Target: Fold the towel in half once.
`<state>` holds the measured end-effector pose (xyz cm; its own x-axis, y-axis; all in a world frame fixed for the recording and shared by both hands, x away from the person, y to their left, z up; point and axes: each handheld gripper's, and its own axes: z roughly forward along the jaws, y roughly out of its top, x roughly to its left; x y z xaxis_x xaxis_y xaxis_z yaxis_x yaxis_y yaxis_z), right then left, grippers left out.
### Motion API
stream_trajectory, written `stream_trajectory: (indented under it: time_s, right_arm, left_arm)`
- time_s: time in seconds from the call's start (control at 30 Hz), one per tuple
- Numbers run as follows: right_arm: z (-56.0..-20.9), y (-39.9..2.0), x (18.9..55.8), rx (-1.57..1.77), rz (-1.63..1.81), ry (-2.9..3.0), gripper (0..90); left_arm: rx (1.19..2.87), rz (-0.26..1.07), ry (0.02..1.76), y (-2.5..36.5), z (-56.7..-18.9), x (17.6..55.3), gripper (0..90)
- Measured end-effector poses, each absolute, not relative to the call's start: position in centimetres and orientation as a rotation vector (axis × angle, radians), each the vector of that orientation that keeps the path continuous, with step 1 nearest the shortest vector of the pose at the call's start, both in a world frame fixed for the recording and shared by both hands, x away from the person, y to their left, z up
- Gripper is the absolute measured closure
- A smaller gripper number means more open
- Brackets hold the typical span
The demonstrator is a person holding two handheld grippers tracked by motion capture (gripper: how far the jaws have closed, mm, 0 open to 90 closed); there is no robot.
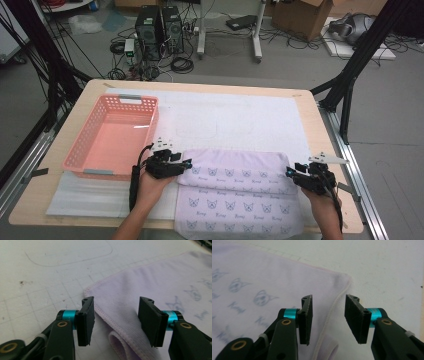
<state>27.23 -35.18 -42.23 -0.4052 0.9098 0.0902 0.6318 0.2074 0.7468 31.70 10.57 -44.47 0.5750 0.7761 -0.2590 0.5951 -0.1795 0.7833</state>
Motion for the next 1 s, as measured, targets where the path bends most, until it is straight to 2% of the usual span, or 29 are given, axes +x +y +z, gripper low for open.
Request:
stream_trajectory:
  time_s: [0.03, 0.13, 0.17, 0.57, 1.0]
  right_arm:
    - [-42.4, -35.1, 27.7, 1.447, 1.012, 2.126, 59.8]
    - [-43.0, -35.0, 28.7, 1.449, 0.983, 2.189, 83.0]
    - [-43.0, -35.0, 28.7, 1.438, 0.978, 2.189, 86.6]
    - [-41.3, -36.0, 24.0, 1.345, 1.135, 2.063, 87.2]
    - [-41.0, -36.3, 19.9, 1.3, 1.206, 2.052, 87.2]
  left_arm:
    - [1.896, 0.242, 1.1, 10.4, -44.7, 31.8, 53.4]
    - [1.955, 0.303, 1.035, 9.9, -44.8, 31.4, 80.9]
    - [1.946, 0.324, 1.017, 9.8, -44.5, 31.1, 83.8]
    - [1.839, 0.386, 0.913, 11.0, -42.7, 28.0, 85.3]
    - [1.788, 0.406, 0.919, 11.8, -42.9, 23.6, 85.4]
